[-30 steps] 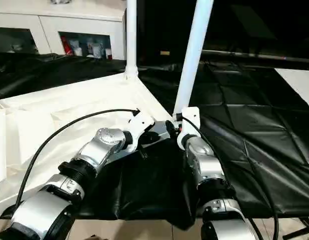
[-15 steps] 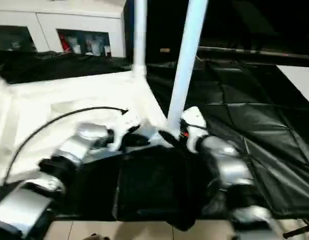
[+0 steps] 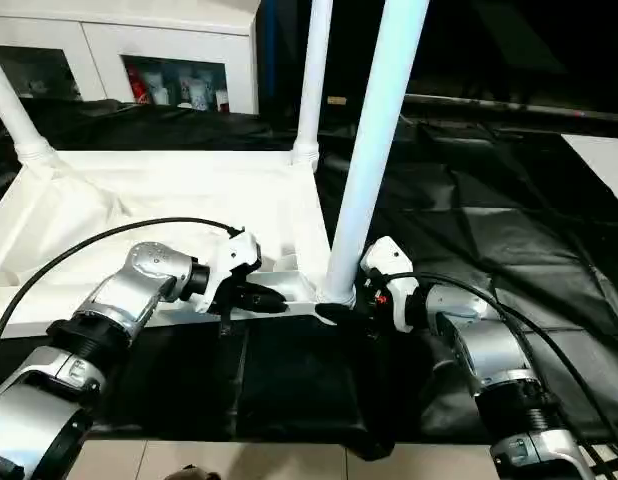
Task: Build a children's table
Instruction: Rotate leg to tighten
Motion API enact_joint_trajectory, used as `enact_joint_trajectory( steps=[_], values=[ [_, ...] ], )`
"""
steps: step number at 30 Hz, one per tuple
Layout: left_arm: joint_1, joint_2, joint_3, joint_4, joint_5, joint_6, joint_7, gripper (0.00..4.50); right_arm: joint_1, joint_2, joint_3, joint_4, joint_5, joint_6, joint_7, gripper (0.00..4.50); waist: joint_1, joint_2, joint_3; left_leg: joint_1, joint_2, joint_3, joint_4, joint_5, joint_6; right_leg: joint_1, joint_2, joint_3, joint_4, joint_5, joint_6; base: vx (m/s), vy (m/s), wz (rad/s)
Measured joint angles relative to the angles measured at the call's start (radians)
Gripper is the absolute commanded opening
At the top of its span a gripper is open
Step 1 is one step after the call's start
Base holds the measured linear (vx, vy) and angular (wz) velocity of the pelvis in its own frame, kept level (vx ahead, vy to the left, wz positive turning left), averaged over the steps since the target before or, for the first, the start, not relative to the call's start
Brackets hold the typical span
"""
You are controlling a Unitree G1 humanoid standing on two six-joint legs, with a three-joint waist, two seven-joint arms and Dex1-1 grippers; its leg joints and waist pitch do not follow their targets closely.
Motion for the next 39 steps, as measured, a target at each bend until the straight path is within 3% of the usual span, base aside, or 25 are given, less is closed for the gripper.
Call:
enact_joint_trajectory(
  steps=[11,18,23,25,28,33,35,39],
  values=[
    [0.008,0.005,-0.003,-0.015,-0.006,0.012,-0.007,0.0,-0.001,0.0,-0.001,0.0,0.001,0.015,-0.003,2.77,0.006,0.0,0.0,0.0,0.0,0.0,0.0,0.0,0.0,0.0,0.0,0.0,0.0,0.0,0.0,0.0,0.0,0.0],
    [0.008,0.002,-0.002,-0.015,-0.007,0.024,0.011,0.0,0.0,0.034,-0.01,0.006,0.004,0.029,-0.041,2.74,0.003,-0.001,0.0,0.002,0.0,0.0,0.0,0.0,0.0,0.001,0.0,0.0,0.001,0.0,0.0,0.0,0.0,0.0],
    [-0.036,-0.1,0.05,0.074,0.024,0.062,0.299,0.0,-0.055,0.242,-0.13,0.138,-0.017,0.031,-0.461,2.73,-0.02,-0.004,-0.001,0.008,-0.001,0.0,0.001,0.001,-0.001,0.003,-0.001,0.001,0.003,0.0,0.0,-0.01,0.002,-0.02],
    [-0.042,-0.152,0.06,0.093,0.026,0.072,0.397,0.0,-0.082,0.294,-0.162,0.176,-0.024,0.033,-0.595,2.73,-0.021,-0.004,-0.001,0.009,-0.001,-0.001,0.001,0.001,-0.001,0.004,-0.001,0.0,-0.001,0.0,0.001,-0.025,0.006,-0.04],
    [-0.042,-0.211,0.065,0.102,0.03,0.085,0.487,0.0,-0.11,0.336,-0.177,0.21,-0.038,0.029,-0.718,2.73,-0.02,-0.004,-0.002,0.01,-0.002,-0.002,0.001,0.0,-0.001,0.004,-0.001,0.001,-0.003,0.0,0.001,0.0,0.0,0.0],
    [-0.042,-0.224,0.063,0.114,0.055,0.064,0.52,0.0,-0.135,0.369,-0.178,0.255,-0.08,-0.008,-0.791,2.73,-0.019,-0.002,-0.002,0.011,-0.002,-0.002,-0.001,0.0,-0.001,0.004,-0.001,0.001,-0.003,0.001,0.002,0.0,0.0,0.0],
    [-0.045,-0.221,0.062,0.125,0.059,0.049,0.522,0.0,-0.143,0.372,-0.178,0.273,-0.085,-0.024,-0.794,3.29,-0.021,-0.001,-0.003,0.011,-0.002,-0.002,-0.002,0.0,-0.001,0.004,-0.001,0.001,-0.003,0.001,0.002,0.0,0.0,0.0],
    [-0.054,-0.211,0.05,0.141,0.059,0.019,0.512,0.0,-0.144,0.36,-0.176,0.291,-0.089,-0.038,-0.784,3.6,-0.02,-0.001,-0.002,0.01,-0.002,-0.002,-0.002,0.0,-0.001,0.002,-0.001,0.001,-0.003,0.001,0.002,0.0,0.0,0.0]
  ],
)
